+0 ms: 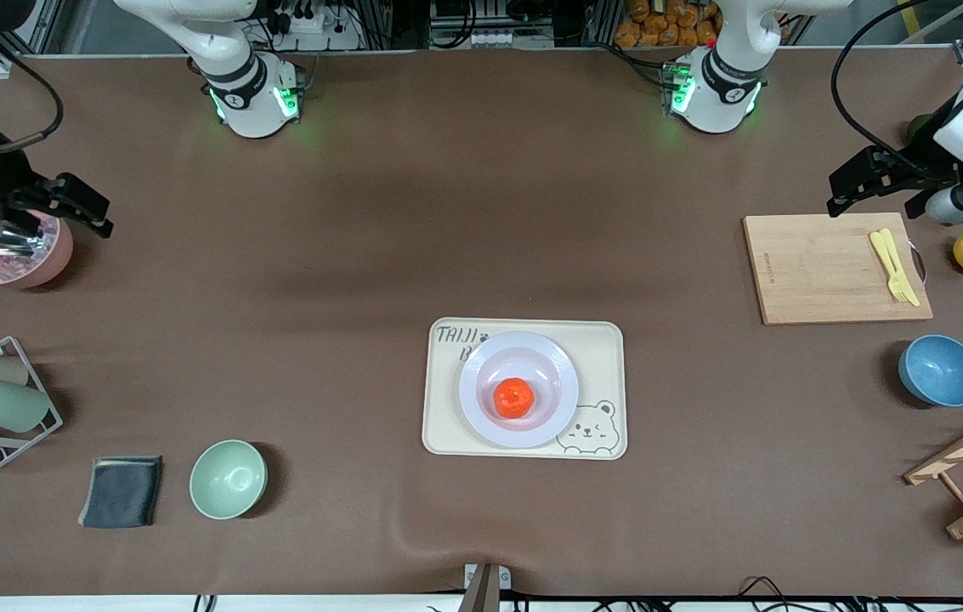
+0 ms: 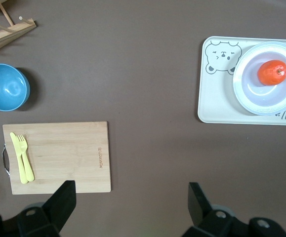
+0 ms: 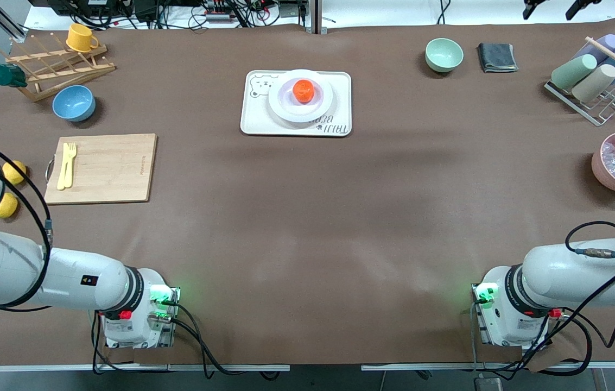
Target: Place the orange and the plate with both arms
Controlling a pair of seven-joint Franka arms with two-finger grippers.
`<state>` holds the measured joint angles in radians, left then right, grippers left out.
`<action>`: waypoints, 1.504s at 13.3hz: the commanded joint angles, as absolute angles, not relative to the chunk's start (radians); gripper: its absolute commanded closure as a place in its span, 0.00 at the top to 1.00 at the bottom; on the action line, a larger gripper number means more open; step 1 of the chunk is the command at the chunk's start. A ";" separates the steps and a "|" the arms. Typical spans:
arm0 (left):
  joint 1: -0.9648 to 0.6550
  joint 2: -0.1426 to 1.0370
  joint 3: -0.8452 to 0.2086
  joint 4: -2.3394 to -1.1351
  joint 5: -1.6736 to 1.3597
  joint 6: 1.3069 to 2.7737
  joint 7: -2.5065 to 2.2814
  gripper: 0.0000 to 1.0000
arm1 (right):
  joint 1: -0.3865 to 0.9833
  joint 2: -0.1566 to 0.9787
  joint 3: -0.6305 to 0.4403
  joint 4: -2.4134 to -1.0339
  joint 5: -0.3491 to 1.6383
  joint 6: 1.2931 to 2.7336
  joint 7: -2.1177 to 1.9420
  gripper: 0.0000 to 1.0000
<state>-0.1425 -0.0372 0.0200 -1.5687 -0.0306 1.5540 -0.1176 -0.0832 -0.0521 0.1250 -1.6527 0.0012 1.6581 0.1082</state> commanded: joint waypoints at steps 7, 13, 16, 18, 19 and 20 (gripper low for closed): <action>-0.140 -0.044 0.021 -1.562 -0.032 1.537 -0.098 1.00 | -0.037 0.066 0.138 -1.482 -0.017 1.615 0.196 1.00; -0.141 -0.046 0.021 -1.562 -0.032 1.537 -0.098 1.00 | 0.025 0.066 0.069 -1.479 -0.015 1.603 0.199 1.00; -0.141 -0.046 0.020 -1.562 -0.032 1.537 -0.098 1.00 | 0.017 0.067 0.075 -1.479 -0.012 1.603 0.198 1.00; -0.141 -0.046 0.020 -1.562 -0.032 1.537 -0.098 1.00 | 0.018 0.055 0.077 -1.491 -0.017 1.595 0.196 1.00; -0.141 -0.046 0.021 -1.562 -0.032 1.537 -0.097 1.00 | 0.018 0.051 0.077 -1.493 -0.018 1.586 0.199 1.00; -0.140 -0.046 0.021 -1.562 -0.032 1.537 -0.097 1.00 | 0.018 0.051 0.077 -1.493 -0.017 1.585 0.199 1.00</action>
